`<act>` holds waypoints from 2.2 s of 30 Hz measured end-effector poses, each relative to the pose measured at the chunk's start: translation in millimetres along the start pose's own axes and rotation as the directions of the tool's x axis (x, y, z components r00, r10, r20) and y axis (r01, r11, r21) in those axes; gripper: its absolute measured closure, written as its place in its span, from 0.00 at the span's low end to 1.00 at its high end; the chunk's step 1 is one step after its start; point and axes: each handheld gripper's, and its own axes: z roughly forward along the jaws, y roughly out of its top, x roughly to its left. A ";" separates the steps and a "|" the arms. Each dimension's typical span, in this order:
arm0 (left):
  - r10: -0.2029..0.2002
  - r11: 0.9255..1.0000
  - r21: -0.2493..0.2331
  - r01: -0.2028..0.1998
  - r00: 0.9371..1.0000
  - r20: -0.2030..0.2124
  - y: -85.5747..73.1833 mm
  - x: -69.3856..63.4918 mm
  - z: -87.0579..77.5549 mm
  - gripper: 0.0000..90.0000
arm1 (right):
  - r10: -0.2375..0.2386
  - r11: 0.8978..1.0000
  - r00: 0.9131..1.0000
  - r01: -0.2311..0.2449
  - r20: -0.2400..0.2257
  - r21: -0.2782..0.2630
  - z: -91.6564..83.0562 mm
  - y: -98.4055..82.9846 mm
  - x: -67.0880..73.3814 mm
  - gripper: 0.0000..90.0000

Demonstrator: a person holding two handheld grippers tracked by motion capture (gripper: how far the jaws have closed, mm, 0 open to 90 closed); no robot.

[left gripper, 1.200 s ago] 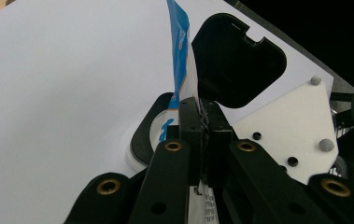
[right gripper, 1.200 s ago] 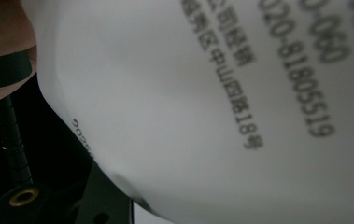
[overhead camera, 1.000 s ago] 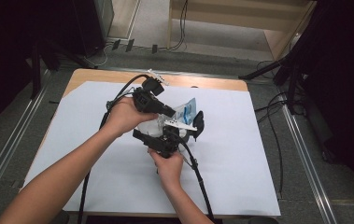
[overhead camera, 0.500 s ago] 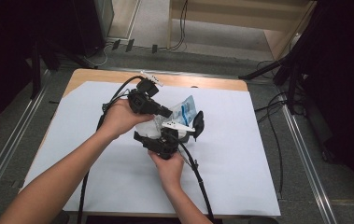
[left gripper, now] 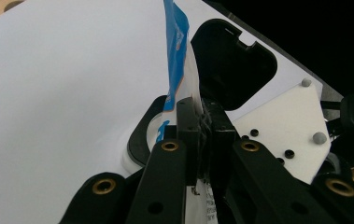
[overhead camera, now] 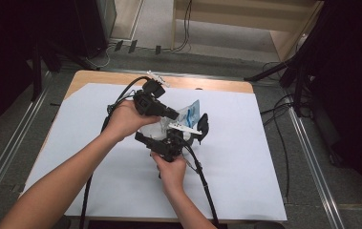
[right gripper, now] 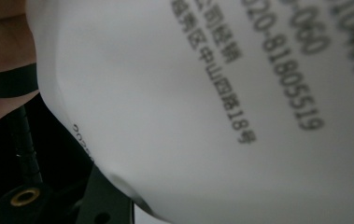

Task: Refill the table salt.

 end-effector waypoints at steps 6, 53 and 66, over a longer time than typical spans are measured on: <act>-0.004 1.000 0.004 0.004 1.000 0.002 -0.1 0.6 -1.0 0.95 | 0.015 1.000 1.000 -0.015 0.001 -0.003 -1.3 1.1 -0.4 0.63; 0.012 0.999 0.051 -0.010 0.999 -0.038 8.1 -3.9 3.4 1.00 | -0.054 0.998 0.997 0.054 0.047 0.015 2.0 2.6 3.2 0.60; 0.000 1.000 0.016 0.000 1.000 -0.019 -3.1 1.0 -3.0 1.00 | -0.093 0.995 0.993 0.089 0.079 0.044 2.7 0.0 1.5 0.61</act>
